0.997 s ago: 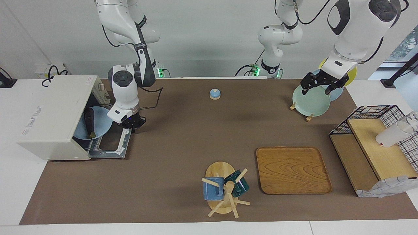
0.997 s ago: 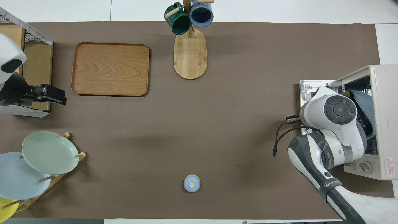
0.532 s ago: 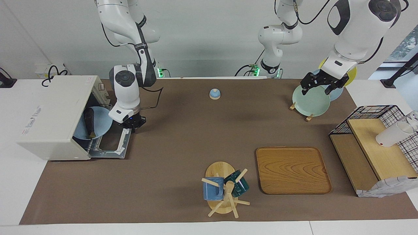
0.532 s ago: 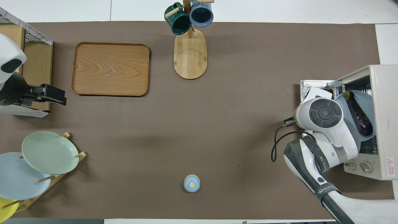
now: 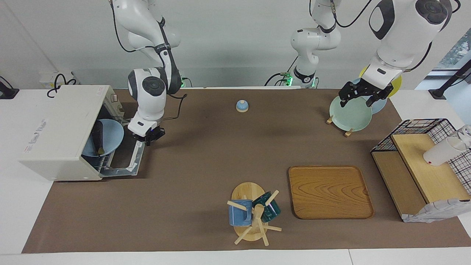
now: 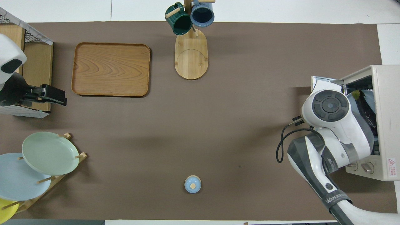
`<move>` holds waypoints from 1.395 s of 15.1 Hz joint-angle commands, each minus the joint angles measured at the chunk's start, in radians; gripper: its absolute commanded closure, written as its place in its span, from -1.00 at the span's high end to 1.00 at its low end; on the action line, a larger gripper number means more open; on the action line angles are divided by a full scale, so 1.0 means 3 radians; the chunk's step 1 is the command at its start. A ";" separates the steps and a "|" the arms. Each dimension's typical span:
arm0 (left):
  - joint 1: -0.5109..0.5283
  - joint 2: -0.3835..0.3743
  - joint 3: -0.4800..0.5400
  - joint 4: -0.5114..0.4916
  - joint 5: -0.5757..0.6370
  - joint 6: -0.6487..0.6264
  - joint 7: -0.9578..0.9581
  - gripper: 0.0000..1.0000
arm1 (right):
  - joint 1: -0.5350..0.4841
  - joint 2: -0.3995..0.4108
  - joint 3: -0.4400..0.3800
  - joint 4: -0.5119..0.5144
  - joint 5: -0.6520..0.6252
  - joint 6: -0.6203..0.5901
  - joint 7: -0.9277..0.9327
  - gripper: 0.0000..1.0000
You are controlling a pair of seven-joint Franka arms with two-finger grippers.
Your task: Put eggplant into oven
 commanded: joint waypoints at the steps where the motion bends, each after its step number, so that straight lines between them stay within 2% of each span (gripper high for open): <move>1: 0.0034 -0.0065 -0.0015 -0.0053 -0.0035 0.0020 -0.0009 1.00 | -0.0179 -0.0085 -0.0096 0.0041 -0.0253 -0.0084 -0.0230 -1.00; 13: 0.0034 -0.0065 -0.0015 -0.0053 -0.0035 0.0020 -0.0009 1.00 | -0.0710 -0.0316 -0.0101 0.0148 -0.0207 -0.0212 -0.1252 -1.00; 16: 0.0040 -0.0065 -0.0015 -0.0053 -0.0035 0.0020 -0.0009 1.00 | -0.0726 -0.0321 -0.0096 0.0209 -0.0197 -0.0227 -0.1314 -1.00; 17: 0.0040 -0.0065 -0.0015 -0.0053 -0.0035 0.0020 -0.0009 1.00 | -0.0711 -0.0336 -0.0091 0.0260 -0.0152 -0.0293 -0.1314 -1.00; 19: 0.0040 -0.0065 -0.0015 -0.0053 -0.0035 0.0020 -0.0009 1.00 | -0.0685 -0.0341 -0.0071 0.0586 0.0398 -0.0650 -0.1319 -1.00; 21: 0.0040 -0.0065 -0.0015 -0.0053 -0.0035 0.0020 -0.0009 1.00 | -0.0609 -0.0331 -0.0050 0.0913 0.0829 -0.1033 -0.1304 -0.60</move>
